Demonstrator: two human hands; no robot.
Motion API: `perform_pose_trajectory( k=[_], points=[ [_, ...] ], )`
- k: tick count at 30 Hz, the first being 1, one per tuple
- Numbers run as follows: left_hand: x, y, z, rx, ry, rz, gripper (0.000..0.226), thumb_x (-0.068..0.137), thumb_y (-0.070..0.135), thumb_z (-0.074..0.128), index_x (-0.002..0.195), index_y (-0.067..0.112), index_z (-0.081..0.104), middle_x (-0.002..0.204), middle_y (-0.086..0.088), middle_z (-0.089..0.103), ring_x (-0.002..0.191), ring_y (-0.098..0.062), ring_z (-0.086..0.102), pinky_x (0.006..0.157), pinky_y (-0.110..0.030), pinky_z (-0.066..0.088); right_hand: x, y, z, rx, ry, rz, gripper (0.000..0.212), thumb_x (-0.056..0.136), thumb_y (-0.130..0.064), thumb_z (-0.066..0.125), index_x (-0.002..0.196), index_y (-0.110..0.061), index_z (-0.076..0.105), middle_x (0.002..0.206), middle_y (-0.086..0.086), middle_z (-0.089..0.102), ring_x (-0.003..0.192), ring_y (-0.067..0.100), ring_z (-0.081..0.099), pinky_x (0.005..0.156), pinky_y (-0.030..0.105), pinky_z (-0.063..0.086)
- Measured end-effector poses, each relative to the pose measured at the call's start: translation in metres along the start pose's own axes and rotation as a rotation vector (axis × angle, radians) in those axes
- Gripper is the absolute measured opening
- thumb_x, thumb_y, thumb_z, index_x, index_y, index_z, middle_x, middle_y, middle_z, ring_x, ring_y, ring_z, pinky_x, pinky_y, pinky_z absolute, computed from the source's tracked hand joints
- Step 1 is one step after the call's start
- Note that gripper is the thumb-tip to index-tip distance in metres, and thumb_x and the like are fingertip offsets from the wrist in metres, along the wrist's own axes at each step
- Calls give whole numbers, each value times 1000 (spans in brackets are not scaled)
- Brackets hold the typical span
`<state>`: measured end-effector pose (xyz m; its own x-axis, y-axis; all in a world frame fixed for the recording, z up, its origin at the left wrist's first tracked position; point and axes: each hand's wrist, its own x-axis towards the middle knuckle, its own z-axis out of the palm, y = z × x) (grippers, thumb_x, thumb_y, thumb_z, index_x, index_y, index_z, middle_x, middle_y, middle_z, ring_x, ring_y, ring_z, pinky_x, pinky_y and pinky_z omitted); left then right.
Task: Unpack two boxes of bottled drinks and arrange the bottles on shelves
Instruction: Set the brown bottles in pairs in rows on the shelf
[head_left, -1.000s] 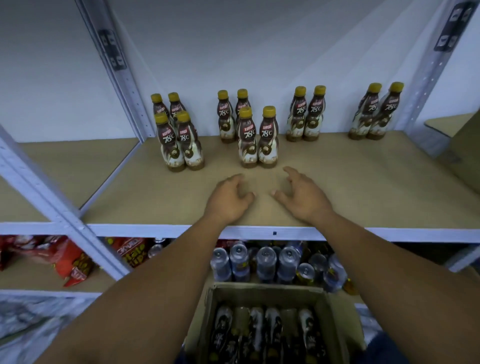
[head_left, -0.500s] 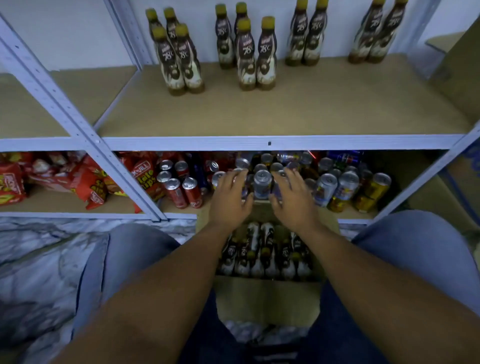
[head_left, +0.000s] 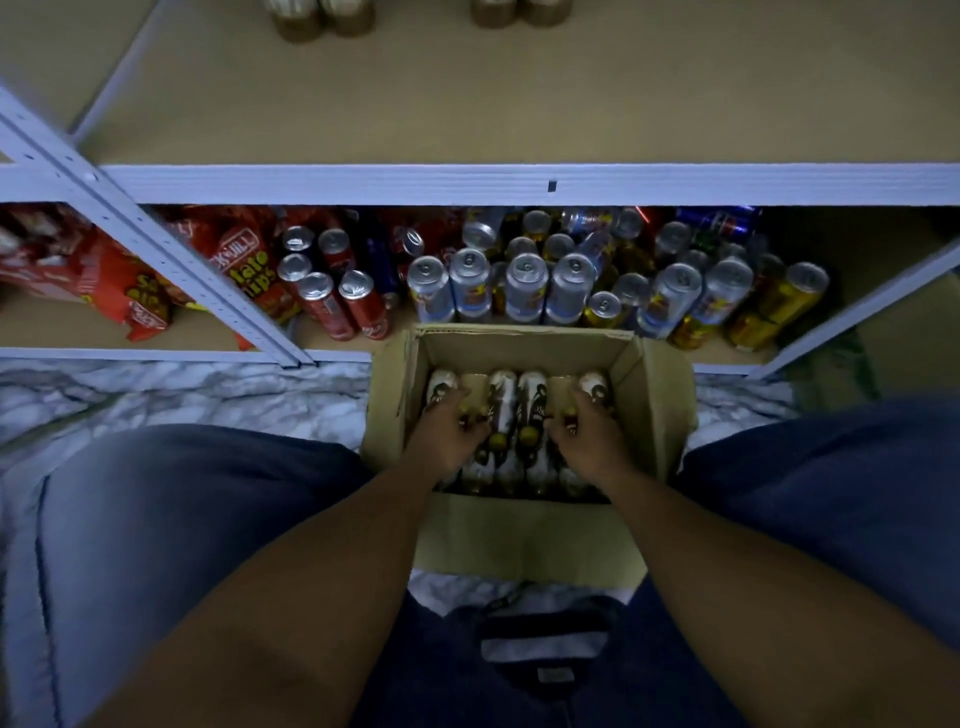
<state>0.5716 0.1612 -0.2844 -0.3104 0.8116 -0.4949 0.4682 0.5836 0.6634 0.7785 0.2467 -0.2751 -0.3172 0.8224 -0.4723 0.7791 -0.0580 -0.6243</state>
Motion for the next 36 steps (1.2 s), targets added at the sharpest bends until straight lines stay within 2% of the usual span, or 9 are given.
perform_pose_trajectory(
  k=[3,6,11,14,19,23,29,32,36],
  points=[
    [17,-3,12,-80,47,-63,65,94,25,72,152,14,44,140,-17,60,124,-31,60,105,-44,49,20,1,10,59,2,45,68,100,-43,62,158,-28,30,151,8,49,130,32,53,104,45,48],
    [33,-2,20,-105,69,-115,62,94,23,72,148,7,47,137,-17,62,123,-34,60,105,-42,48,39,5,20,94,-16,85,69,99,-42,63,158,-27,31,152,8,49,134,33,49,106,43,46],
    [61,-32,51,-290,55,-194,83,79,50,73,151,23,42,123,-5,69,116,-25,65,103,-48,52,56,23,42,143,-69,143,61,99,-45,61,153,-30,37,145,6,57,130,29,55,106,46,47],
    [67,-40,66,-289,38,-220,79,85,47,74,152,30,37,119,-2,72,116,-21,66,102,-49,53,63,31,53,212,-89,197,57,100,-42,60,152,-33,38,143,2,59,127,25,58,102,40,48],
    [72,-27,72,-294,60,-267,77,94,32,74,158,21,32,132,-7,67,123,-23,61,98,-33,48,75,32,69,340,-54,287,61,96,-43,66,150,-32,40,139,2,61,124,23,59,97,38,50],
    [81,-24,77,-268,99,-303,86,91,36,76,158,22,25,136,-9,64,122,-27,62,100,-43,53,86,27,81,380,-2,327,70,93,-43,71,152,-34,35,138,1,62,123,24,61,98,45,55],
    [88,-17,78,-283,151,-322,87,88,37,77,157,23,26,143,-10,59,128,-32,58,104,-49,51,85,27,85,424,126,330,63,93,-29,72,147,-26,39,127,3,68,115,23,64,94,37,52],
    [86,-14,76,-271,227,-322,83,87,38,75,154,24,29,139,-11,61,127,-35,58,102,-45,51,81,24,73,448,248,338,66,92,-27,73,148,-25,39,123,-1,66,106,15,62,86,27,44],
    [79,-11,68,-309,319,-308,70,90,32,74,148,26,35,129,-10,65,115,-30,64,85,-29,48,85,16,54,375,383,244,64,91,-21,74,148,-24,43,126,2,64,106,15,57,81,22,37]
  ],
)
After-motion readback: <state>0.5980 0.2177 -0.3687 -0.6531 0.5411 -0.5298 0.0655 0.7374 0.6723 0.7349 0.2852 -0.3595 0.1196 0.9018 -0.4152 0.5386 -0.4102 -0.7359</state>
